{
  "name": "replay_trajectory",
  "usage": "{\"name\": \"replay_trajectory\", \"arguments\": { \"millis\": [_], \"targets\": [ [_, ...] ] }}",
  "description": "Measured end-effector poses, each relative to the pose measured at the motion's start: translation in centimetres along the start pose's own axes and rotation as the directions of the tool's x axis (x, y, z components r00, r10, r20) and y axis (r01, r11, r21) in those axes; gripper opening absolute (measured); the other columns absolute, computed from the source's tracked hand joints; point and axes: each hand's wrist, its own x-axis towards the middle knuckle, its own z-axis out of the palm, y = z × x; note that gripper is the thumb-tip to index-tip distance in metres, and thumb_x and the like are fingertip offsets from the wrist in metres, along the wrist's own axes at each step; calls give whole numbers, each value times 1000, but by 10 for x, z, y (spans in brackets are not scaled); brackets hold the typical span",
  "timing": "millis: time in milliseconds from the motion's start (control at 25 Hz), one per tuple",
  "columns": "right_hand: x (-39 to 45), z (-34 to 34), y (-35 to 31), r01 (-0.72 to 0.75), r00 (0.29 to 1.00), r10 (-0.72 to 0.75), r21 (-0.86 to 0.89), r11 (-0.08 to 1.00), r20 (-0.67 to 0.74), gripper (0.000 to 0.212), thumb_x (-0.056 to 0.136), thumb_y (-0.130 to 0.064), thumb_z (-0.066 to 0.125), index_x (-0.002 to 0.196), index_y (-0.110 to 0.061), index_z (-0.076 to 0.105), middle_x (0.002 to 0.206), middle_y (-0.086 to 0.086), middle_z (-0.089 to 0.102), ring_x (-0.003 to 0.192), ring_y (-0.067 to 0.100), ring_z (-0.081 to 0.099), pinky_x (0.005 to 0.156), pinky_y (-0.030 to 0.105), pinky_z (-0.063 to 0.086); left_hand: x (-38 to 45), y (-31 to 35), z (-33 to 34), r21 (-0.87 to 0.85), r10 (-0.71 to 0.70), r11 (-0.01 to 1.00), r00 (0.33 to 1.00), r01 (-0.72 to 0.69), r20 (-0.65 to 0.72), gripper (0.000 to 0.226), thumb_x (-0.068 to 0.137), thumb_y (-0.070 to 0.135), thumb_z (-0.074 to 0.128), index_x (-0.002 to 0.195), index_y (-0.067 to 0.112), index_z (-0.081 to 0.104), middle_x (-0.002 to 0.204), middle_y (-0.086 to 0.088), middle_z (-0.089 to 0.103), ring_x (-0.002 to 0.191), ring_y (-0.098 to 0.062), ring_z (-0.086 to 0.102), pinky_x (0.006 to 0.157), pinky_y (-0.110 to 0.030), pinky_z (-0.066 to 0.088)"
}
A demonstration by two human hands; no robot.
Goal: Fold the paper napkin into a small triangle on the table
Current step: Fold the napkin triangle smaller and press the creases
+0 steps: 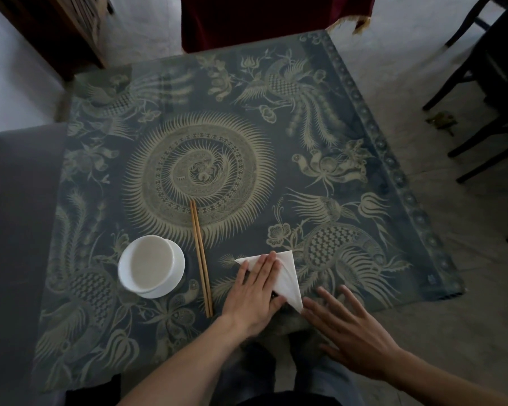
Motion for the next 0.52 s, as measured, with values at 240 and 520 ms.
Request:
{"name": "replay_trajectory", "arguments": {
  "millis": [240, 520],
  "targets": [
    [27, -15, -8, -44, 999, 43, 68, 997, 15, 71, 93, -46, 44, 153, -16, 22, 161, 7, 19, 148, 26, 12, 113, 50, 14, 4, 3, -7, 15, 33, 999, 997, -32, -63, 69, 102, 50, 15, 151, 14, -17, 159, 0, -27, 143, -11, -31, 119, -43, -15],
    [83, -38, 12, -389, 919, 395, 219, 895, 20, 74, 96, -60, 15, 153, -16, -4, 161, 2, -11, 147, 21, -17, 120, 45, -5, 13, 1, -12, -75, 8, 997, 993, -16, -116, 65, 103, 51, 6, 154, 14, -11, 161, 1, -21, 146, -11, -24, 120, -41, -10]
  ]
}}
